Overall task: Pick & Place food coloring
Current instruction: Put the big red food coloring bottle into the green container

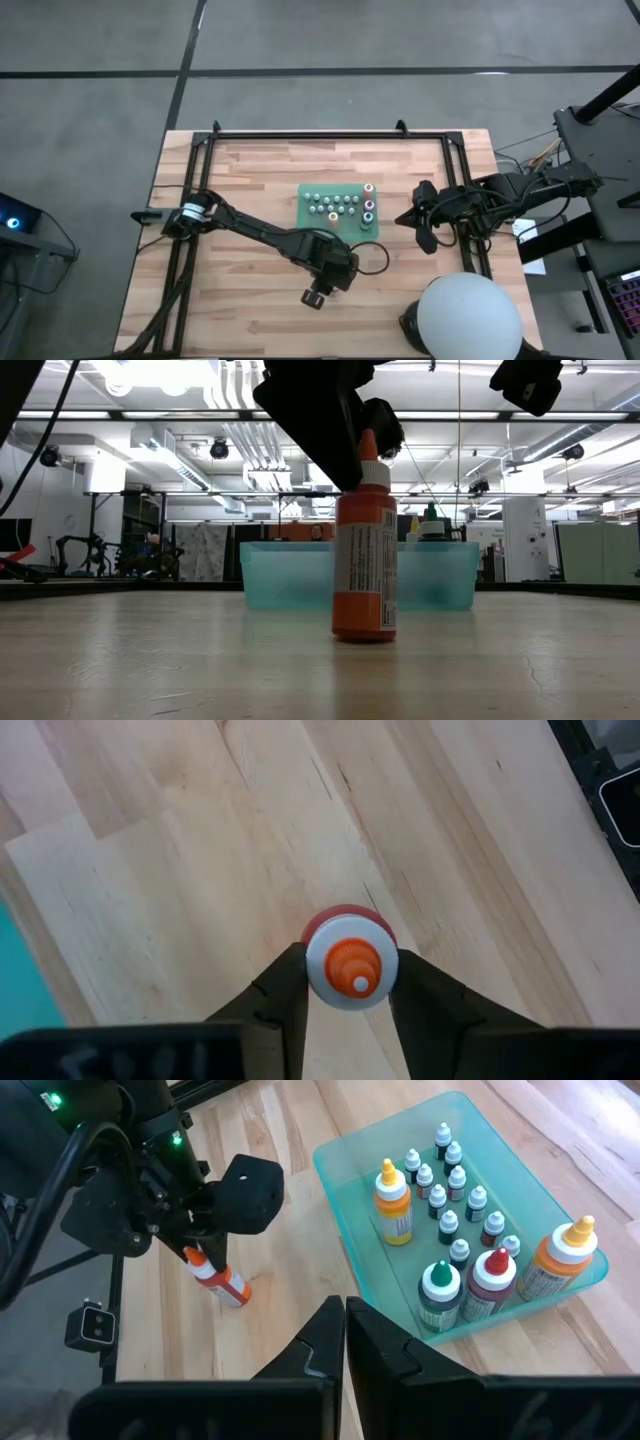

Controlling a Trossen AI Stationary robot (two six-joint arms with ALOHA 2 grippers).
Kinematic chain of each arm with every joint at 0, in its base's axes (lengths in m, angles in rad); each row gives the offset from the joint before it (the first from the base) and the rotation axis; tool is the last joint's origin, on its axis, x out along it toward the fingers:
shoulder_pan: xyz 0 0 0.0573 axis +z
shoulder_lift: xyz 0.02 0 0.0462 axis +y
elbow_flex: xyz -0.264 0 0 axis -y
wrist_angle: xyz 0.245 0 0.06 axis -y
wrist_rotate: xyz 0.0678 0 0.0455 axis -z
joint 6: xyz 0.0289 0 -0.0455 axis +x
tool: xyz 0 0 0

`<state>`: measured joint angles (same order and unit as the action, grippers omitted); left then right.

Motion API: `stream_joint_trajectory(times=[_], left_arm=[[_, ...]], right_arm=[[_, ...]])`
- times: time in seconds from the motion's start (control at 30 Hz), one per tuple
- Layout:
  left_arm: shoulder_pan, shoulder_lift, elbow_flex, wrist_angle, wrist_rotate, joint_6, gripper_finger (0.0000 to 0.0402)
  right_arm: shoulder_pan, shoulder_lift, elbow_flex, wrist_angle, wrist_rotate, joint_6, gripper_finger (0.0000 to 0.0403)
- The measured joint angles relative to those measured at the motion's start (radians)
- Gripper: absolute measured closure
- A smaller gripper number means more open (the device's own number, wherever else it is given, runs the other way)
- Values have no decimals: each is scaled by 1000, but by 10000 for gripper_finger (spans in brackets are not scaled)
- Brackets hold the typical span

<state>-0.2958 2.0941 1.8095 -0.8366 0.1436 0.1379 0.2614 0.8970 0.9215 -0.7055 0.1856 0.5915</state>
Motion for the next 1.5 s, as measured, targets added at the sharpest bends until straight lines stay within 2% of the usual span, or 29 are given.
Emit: stream_joint_trajectory(times=[0.37, 0.67, 1.03, 1.5], left_arm=[[46, -31, 41, -34, -23, 0, 305], [102, -44, 191, -156, -90, 31, 305], [155, -45, 318, -290, -99, 73, 305], [258, -81, 331, -465, -100, 64, 305]], right_arm=[[0, 0, 0, 0, 0, 4, 394], [0, 0, 0, 1, 0, 4, 394], [0, 0, 0, 1, 0, 3, 394], [0, 0, 0, 2, 0, 4, 394]])
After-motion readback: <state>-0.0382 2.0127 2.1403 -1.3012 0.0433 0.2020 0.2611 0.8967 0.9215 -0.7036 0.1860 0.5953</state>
